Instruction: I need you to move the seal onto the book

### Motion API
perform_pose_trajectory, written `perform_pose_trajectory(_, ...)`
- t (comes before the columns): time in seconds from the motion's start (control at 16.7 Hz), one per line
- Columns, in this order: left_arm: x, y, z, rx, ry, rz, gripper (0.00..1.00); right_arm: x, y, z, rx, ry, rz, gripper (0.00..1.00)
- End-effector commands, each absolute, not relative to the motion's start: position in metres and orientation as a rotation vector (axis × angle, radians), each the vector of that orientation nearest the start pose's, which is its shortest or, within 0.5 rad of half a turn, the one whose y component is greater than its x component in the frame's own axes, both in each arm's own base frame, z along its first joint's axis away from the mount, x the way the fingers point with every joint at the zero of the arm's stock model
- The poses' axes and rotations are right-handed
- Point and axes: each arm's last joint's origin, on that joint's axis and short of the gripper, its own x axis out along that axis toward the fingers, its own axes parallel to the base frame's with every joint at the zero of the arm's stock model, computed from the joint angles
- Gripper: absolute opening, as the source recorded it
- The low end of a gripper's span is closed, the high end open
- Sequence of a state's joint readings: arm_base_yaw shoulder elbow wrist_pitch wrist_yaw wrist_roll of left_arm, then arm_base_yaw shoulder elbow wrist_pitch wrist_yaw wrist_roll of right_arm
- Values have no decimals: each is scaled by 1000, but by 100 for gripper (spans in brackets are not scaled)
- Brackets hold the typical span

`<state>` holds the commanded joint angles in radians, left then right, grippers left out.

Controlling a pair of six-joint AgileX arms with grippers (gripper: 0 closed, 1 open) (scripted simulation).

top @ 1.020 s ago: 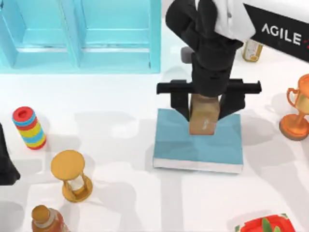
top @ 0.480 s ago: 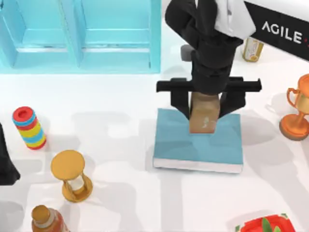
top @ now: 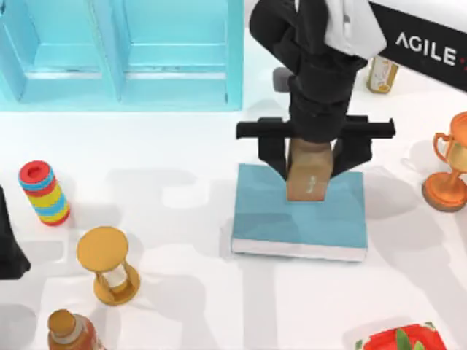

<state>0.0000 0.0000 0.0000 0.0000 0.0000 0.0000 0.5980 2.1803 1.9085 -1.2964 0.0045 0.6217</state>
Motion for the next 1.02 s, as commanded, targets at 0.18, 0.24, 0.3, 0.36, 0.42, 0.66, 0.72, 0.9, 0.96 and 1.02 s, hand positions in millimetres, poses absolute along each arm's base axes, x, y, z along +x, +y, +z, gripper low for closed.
perform_pose_trajectory(0.18,106,-1,160,0,0,0,100,352,246,210,12,1568,-11,75)
perform_pose_trajectory(0.24,106,-1,160,0,0,0,100,352,246,210,12,1568,-11,83)
perform_pose_trajectory(0.3,106,-1,160,0,0,0,100,352,246,210,12,1568,-11,90)
perform_pose_trajectory(0.36,106,-1,160,0,0,0,100,352,246,210,12,1568,-11,98)
perform_pose_trajectory(0.42,106,-1,160,0,0,0,100,352,246,210,12,1568,-11,100)
perform_pose_trajectory(0.66,106,-1,160,0,0,0,100,352,246,210,12,1568,-11,100)
perform_pose_trajectory(0.72,106,-1,160,0,0,0,100,352,246,210,12,1568,-11,100)
perform_pose_trajectory(0.9,106,-1,160,0,0,0,100,352,246,209,12,1568,-12,100)
perform_pose_trajectory(0.96,106,-1,160,0,0,0,100,353,246,210,12,1569,-13,100)
perform_pose_trajectory(1.02,106,-1,160,0,0,0,100,353,246,213,12,1570,-14,100)
